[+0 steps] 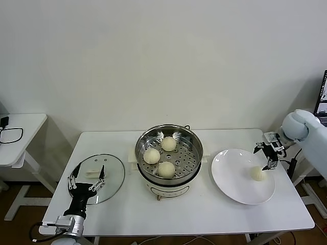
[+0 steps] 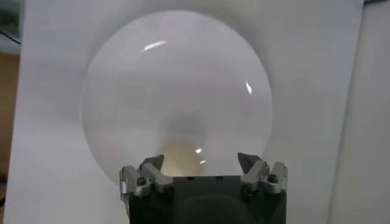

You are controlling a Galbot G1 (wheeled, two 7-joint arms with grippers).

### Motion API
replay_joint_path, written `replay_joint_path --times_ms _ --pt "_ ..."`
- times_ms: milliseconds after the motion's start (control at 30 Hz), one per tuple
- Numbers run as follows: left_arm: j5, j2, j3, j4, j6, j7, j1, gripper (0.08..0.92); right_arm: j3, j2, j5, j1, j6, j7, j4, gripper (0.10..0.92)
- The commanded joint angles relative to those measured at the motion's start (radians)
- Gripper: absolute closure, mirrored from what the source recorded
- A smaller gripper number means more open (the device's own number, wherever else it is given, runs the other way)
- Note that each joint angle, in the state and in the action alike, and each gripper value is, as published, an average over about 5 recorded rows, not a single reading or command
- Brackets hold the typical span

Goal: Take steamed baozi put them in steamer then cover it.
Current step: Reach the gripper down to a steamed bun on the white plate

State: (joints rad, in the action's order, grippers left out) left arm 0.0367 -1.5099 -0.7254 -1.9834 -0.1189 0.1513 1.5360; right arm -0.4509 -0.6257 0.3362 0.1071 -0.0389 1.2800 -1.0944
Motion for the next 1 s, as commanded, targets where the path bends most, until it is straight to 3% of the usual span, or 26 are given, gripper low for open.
replay_joint_path --times_ms 33,1000 --pt "0.001 0.001 -0.002 0.001 0.002 0.000 -0.001 0.177 0.124 -0.059 0.104 0.118 0.003 -0.023 0.102 0.203" --pt "0.002 -0.001 0.003 0.005 0.001 -0.002 -0.004 0.177 0.192 -0.118 0.195 0.166 -0.033 -0.049 0.166 0.219"
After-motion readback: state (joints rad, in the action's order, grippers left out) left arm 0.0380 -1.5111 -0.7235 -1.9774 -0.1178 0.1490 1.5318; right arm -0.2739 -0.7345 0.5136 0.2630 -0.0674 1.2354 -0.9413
